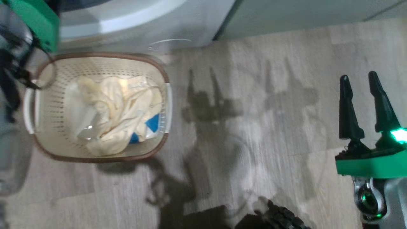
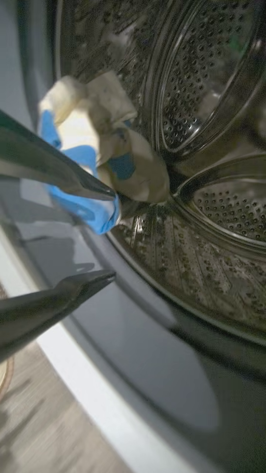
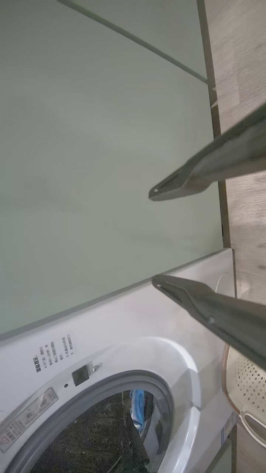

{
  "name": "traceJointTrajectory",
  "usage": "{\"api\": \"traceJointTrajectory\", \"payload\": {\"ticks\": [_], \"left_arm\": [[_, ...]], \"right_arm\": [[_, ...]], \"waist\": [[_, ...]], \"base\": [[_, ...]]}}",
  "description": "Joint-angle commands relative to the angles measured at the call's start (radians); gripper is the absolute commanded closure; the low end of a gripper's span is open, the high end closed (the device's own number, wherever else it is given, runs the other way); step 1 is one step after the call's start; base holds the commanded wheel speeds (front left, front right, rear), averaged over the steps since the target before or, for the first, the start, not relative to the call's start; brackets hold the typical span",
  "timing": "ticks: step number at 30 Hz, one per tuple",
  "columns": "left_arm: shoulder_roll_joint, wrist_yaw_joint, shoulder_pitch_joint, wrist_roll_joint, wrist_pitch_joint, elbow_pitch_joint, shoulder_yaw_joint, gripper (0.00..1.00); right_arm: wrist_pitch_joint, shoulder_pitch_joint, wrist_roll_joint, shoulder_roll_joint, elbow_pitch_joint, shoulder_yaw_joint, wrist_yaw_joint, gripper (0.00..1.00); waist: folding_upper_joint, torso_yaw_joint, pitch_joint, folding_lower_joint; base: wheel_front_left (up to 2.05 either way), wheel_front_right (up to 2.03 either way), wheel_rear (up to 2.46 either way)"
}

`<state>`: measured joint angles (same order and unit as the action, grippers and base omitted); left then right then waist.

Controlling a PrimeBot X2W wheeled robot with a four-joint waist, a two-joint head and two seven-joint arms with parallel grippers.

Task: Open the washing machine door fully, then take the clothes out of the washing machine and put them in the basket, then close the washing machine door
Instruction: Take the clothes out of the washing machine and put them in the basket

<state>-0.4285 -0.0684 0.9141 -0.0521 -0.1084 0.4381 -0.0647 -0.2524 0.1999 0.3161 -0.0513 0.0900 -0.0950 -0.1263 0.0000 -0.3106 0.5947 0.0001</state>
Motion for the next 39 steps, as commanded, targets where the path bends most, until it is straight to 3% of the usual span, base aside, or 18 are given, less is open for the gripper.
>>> {"api": "traceJointTrajectory", "payload": {"ticks": [1,11,24,25,27,33,39], "left_arm": [[-0.088,-0.007,0.058,0.012,-0.027,-0.029,0.034,0.00],[-0.237,-0.054,0.192,-0.015,-0.194,0.003,0.000,0.00],[-0.345,-0.057,0.243,0.020,-0.339,0.072,-0.084,0.00],[-0.345,-0.057,0.246,0.020,-0.346,0.073,-0.086,0.19],[-0.344,-0.056,0.249,0.022,-0.357,0.074,-0.095,0.99],[-0.336,-0.045,0.257,0.016,-0.352,0.061,-0.102,1.00],[-0.296,0.004,0.241,-0.017,-0.221,0.003,-0.081,1.00]], "right_arm": [[-0.009,0.016,0.024,0.001,0.035,-0.021,-0.004,0.00],[-0.009,0.024,0.089,0.001,0.033,-0.039,-0.004,0.00],[-0.009,0.037,0.123,0.001,0.037,-0.051,-0.004,0.00],[-0.009,0.038,0.125,0.001,0.037,-0.051,-0.004,0.00],[-0.009,0.040,0.127,0.001,0.038,-0.049,-0.004,0.00],[-0.009,0.050,0.128,0.001,0.036,-0.042,-0.004,0.00],[-0.009,0.055,0.101,0.001,0.033,-0.028,-0.004,0.00]], "waist": [[0.0000,-0.050,0.038,-0.0001],[0.0000,-0.115,0.080,-0.0001],[0.0000,-0.144,0.113,-0.0001],[0.0000,-0.145,0.115,-0.0001],[0.0000,-0.145,0.119,-0.0001],[0.0000,-0.136,0.126,-0.0001],[0.0000,-0.100,0.113,-0.0001]], "base": [[0.00,0.00,0.00],[0.00,0.00,0.00],[0.00,0.00,0.00],[0.00,0.00,0.00],[0.00,0.00,0.00],[0.00,0.00,0.00],[0.00,0.00,0.00]]}}
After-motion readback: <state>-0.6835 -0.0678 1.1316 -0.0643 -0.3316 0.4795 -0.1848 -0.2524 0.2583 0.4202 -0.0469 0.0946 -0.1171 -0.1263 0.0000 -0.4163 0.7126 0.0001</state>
